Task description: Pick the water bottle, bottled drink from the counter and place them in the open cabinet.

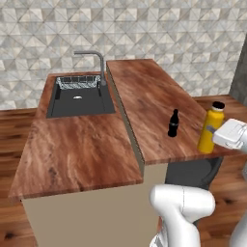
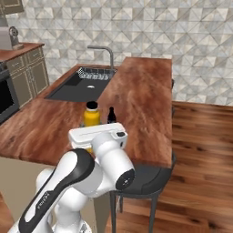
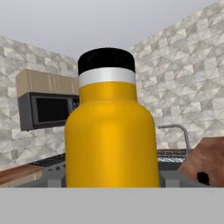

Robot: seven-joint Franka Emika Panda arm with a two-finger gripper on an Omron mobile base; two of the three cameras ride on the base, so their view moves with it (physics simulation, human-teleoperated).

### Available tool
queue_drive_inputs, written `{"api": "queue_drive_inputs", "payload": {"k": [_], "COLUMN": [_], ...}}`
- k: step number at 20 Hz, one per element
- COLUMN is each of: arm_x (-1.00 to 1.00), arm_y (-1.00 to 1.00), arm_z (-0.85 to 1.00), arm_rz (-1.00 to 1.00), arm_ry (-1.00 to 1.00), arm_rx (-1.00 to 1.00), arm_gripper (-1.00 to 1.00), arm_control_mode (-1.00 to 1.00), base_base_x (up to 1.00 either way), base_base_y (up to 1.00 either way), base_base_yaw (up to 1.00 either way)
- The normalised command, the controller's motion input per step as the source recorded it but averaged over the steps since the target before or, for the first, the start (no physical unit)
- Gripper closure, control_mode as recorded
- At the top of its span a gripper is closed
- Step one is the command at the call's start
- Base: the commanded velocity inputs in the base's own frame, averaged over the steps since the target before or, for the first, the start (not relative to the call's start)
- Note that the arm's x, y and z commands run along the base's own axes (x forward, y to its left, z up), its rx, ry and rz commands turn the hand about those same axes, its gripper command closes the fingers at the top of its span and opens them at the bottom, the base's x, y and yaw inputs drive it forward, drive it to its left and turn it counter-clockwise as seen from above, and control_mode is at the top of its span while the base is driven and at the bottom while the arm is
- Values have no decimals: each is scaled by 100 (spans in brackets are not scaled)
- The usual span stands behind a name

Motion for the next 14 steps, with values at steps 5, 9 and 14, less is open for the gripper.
{"api": "queue_drive_inputs", "payload": {"k": [5, 9, 14], "arm_x": [0, 0, 0], "arm_y": [0, 0, 0], "arm_z": [0, 0, 0], "arm_rz": [0, 0, 0], "arm_ry": [0, 0, 0], "arm_rx": [0, 0, 0], "arm_gripper": [100, 100, 100], "arm_control_mode": [100, 100, 100], "base_base_x": [-38, -25, -19], "base_base_y": [0, 0, 0], "base_base_yaw": [51, 61, 82]}}
